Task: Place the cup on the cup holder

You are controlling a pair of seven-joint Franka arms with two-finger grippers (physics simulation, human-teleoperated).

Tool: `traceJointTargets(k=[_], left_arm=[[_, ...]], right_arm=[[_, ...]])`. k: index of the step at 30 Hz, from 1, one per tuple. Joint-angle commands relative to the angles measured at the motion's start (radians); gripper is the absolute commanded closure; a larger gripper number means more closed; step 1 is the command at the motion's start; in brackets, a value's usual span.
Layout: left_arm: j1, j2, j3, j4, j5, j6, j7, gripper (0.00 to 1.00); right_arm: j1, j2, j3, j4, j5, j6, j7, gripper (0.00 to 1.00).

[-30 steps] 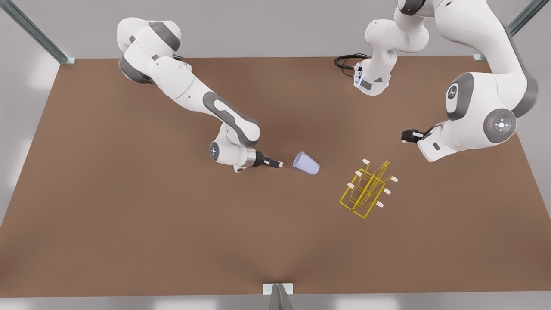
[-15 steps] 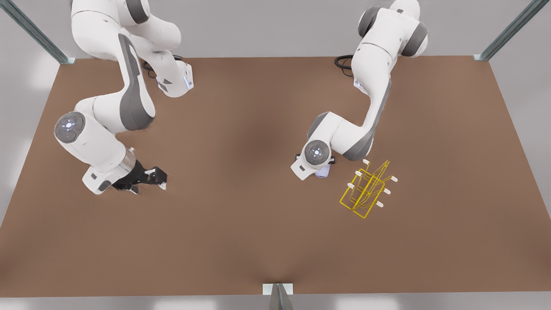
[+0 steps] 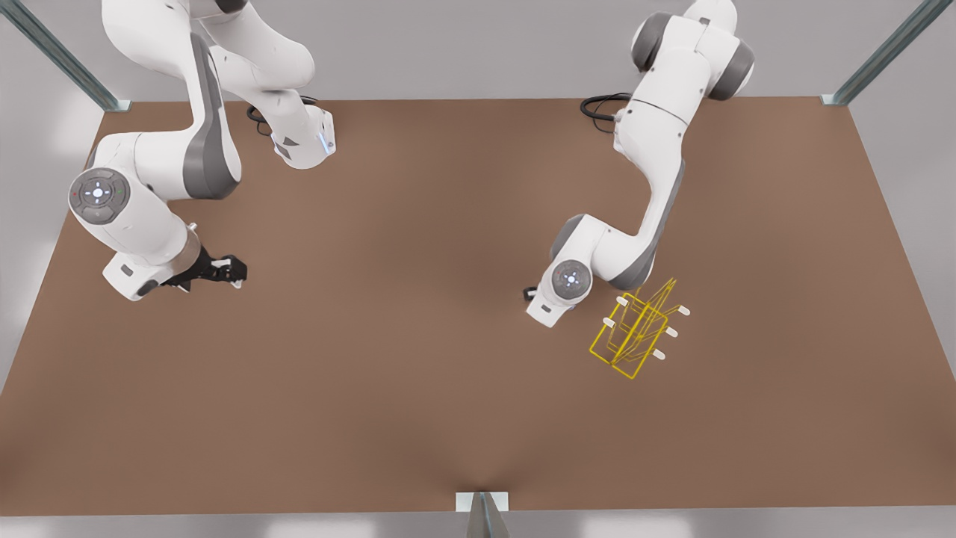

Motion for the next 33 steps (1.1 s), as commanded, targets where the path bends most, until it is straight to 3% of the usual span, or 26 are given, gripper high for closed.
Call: traceJointTargets(k=[1, 11, 33], left_arm=[[0.01, -0.004, -0.007, -0.013, 0.001, 0.009, 0.222, 0.0], [0.03, -0.019, -0.007, -0.132, 0.03, 0.061, 0.515, 0.0], [0.066, 0.025, -0.007, -0.185, 0.056, 0.133, 0.555, 0.0]], right_arm=[[0.004, 0.0, 0.001, 0.003, 0.016, 0.014, 0.021, 0.0], [-0.015, 0.017, -0.003, 0.01, 0.051, 0.007, 0.013, 0.0], [-0.019, 0.083, 0.004, 0.095, 0.054, -0.001, 0.004, 0.0]])
